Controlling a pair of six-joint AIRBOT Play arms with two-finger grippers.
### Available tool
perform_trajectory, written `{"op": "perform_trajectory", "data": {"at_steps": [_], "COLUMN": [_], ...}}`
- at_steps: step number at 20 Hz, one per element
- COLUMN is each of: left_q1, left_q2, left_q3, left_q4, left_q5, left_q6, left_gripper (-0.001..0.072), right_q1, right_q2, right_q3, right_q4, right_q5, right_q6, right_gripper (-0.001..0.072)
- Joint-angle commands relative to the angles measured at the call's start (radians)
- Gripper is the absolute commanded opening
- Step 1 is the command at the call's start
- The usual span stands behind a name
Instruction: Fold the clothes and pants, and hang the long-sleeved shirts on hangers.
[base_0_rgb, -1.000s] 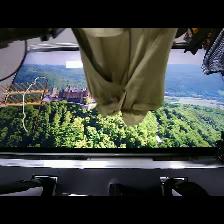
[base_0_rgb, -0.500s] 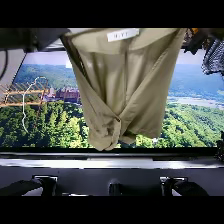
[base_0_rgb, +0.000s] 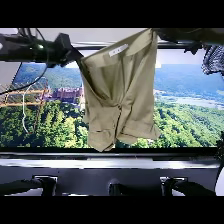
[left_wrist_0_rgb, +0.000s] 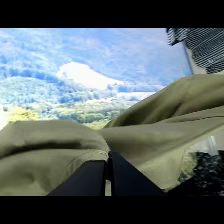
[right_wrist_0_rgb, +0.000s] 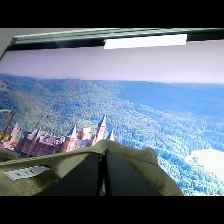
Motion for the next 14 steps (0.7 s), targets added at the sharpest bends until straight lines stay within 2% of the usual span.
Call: {"op": "perform_trajectory", "data": {"at_steps": [1,4,5,7,10,12,14], "left_q1": [-0.027,-0.074,-0.089,-0.128,-0.208,-0.253,-0.279], "left_q2": [-0.027,-0.028,-0.028,-0.026,-0.026,-0.029,-0.029], "left_q3": [-0.003,-0.018,-0.037,-0.106,-0.269,-0.381,-0.48], "left_q4": [0.162,0.303,0.311,0.31,0.31,0.309,0.31], "left_q5": [-0.051,-0.155,-0.187,-0.225,-0.149,-0.05,0.061], "left_q6": [-0.069,-0.122,-0.122,-0.125,-0.138,-0.159,-0.221], "left_gripper": [0.0019,0.002,0.002,0.002,0.002,0.002,0.002], "right_q1": [0.05,0.211,0.253,0.298,0.302,0.303,0.303], "right_q2": [-0.003,0.047,0.075,0.158,0.297,0.333,0.328], "right_q3": [-0.005,-0.143,-0.226,-0.47,-0.843,-0.987,-1.052], "right_q4": [-0.158,-0.364,-0.402,-0.48,-0.475,-0.462,-0.432], "right_q5": [0.159,0.291,0.294,0.266,0.105,0.025,-0.058], "right_q6": [-0.036,0.002,0.045,0.203,0.421,0.523,0.576], "right_gripper": [0.0027,0.0027,0.0027,0.0027,0.0027,0.0028,0.0028]}}
